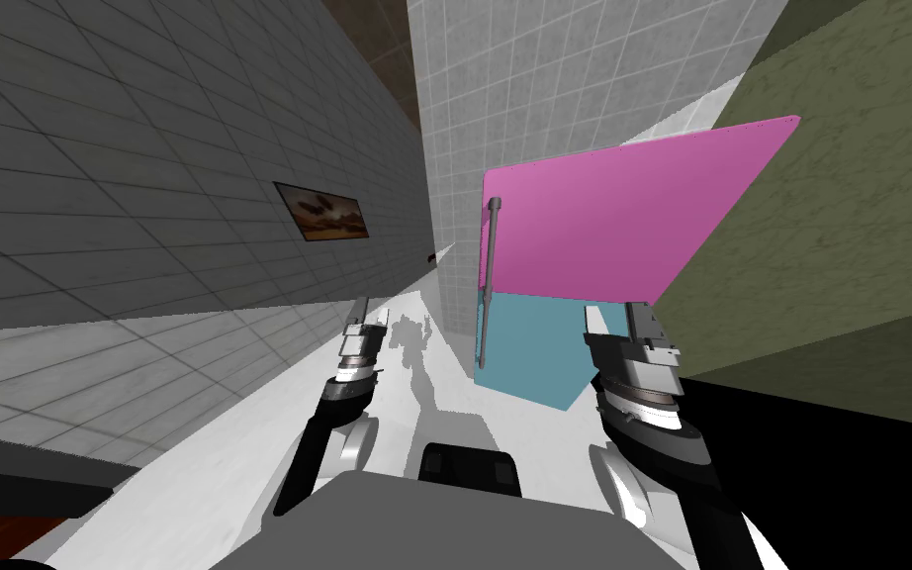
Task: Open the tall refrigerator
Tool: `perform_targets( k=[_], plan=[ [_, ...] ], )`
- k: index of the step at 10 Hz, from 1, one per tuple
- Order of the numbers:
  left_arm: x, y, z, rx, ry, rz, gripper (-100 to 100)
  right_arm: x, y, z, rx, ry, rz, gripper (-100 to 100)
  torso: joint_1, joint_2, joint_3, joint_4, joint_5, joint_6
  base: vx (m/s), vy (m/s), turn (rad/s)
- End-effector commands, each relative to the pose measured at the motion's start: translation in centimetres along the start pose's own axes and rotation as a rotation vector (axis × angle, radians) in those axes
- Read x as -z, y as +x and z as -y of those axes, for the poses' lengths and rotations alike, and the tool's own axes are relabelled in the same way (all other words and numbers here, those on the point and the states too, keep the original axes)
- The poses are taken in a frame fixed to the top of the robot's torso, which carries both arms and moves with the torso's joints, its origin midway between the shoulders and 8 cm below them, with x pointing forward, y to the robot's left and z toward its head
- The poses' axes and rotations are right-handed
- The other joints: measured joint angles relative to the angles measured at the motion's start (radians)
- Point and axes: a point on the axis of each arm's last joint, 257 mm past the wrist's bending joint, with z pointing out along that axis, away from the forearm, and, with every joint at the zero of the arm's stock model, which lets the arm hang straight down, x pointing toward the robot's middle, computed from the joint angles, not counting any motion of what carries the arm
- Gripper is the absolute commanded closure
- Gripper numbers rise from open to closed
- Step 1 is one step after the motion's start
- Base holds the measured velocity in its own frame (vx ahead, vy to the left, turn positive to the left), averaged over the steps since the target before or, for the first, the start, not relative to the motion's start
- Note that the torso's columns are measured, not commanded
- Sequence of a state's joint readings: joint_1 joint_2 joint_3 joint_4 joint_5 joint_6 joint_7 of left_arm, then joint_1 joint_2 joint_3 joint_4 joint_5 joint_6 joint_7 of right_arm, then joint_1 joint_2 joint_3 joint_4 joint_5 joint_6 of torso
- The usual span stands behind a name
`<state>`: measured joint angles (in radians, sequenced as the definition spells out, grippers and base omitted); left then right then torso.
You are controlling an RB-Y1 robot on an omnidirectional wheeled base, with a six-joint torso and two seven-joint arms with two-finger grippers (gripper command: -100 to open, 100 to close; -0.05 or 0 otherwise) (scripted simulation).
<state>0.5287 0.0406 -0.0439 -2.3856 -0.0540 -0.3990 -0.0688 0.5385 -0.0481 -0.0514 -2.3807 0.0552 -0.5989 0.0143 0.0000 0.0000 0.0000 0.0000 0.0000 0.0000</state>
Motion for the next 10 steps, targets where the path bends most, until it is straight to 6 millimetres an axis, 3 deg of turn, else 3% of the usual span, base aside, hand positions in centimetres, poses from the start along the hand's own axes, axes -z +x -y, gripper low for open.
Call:
perform_targets(
  k=[1,9,10],
  plan=[
    [0.00,0.00,0.00,0.000,0.000,0.000,0,0.00,0.00,0.00,0.000,0.000,0.000,0,0.000,0.041,-0.082,0.041,0.000,0.000,0.000,0.000,0.000],
    [0.00,0.00,0.02,0.000,0.000,0.000,0,-0.01,0.00,-0.02,0.000,0.000,0.000,0,0.000,0.618,-1.234,0.617,0.000,0.000,0.000,0.000,0.000],
    [0.00,0.00,0.02,0.000,0.000,0.000,0,0.15,0.35,0.43,0.047,0.012,-0.044,-100,0.000,0.691,-1.382,0.691,0.000,0.000,0.031,0.042,-0.044]
  ],
)
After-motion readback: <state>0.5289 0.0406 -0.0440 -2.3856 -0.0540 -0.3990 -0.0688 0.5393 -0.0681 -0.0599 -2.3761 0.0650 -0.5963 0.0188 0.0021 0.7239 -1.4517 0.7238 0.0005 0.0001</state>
